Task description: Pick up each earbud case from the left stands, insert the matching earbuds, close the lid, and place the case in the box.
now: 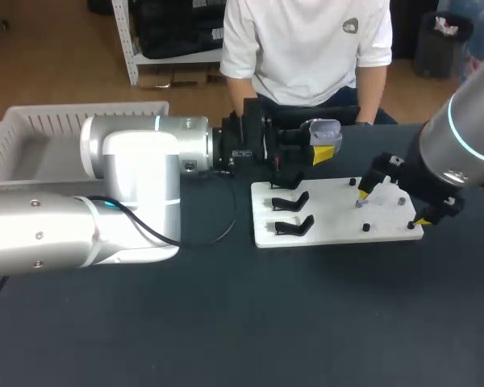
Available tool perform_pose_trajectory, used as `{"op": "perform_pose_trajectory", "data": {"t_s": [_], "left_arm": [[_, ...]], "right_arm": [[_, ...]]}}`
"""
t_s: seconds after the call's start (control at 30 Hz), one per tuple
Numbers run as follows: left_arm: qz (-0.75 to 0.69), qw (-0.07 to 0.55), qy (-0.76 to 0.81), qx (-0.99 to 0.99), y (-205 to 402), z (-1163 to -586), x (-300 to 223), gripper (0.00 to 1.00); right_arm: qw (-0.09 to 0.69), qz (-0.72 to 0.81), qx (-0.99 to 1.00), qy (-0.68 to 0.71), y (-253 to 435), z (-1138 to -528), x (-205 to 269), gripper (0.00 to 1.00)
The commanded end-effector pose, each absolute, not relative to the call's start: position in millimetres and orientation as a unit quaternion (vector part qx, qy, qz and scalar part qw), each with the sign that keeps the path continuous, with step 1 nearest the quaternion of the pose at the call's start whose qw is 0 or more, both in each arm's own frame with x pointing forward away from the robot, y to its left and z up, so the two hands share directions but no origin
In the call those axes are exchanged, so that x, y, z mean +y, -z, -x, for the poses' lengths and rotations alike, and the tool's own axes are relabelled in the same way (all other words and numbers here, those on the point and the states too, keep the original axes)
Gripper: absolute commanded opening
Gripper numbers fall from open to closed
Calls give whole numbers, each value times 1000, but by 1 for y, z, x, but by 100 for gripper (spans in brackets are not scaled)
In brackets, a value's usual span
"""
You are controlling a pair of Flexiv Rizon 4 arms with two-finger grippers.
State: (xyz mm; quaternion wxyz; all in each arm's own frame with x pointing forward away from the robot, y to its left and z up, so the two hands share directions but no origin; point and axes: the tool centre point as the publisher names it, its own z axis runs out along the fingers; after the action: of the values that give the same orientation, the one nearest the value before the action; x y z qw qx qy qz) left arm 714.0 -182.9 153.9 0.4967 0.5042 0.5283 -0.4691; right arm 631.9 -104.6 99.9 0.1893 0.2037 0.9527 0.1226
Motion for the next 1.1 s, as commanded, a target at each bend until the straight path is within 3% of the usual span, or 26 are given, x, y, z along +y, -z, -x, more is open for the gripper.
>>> {"op": "perform_pose_trajectory", "data": {"t_s": [0.03, 0.83, 1.1], "left_arm": [[-503, 499, 469, 527, -153, -714, -183, 0], [-503, 499, 469, 527, -153, -714, -183, 0], [-503, 499, 469, 527, -153, -714, -183, 0]], "right_arm": [[192, -197, 952, -135, -71, -657, -99, 100], [114, -173, 968, -143, -44, -702, -83, 100], [109, -172, 969, -143, -38, -709, -81, 85]]}}
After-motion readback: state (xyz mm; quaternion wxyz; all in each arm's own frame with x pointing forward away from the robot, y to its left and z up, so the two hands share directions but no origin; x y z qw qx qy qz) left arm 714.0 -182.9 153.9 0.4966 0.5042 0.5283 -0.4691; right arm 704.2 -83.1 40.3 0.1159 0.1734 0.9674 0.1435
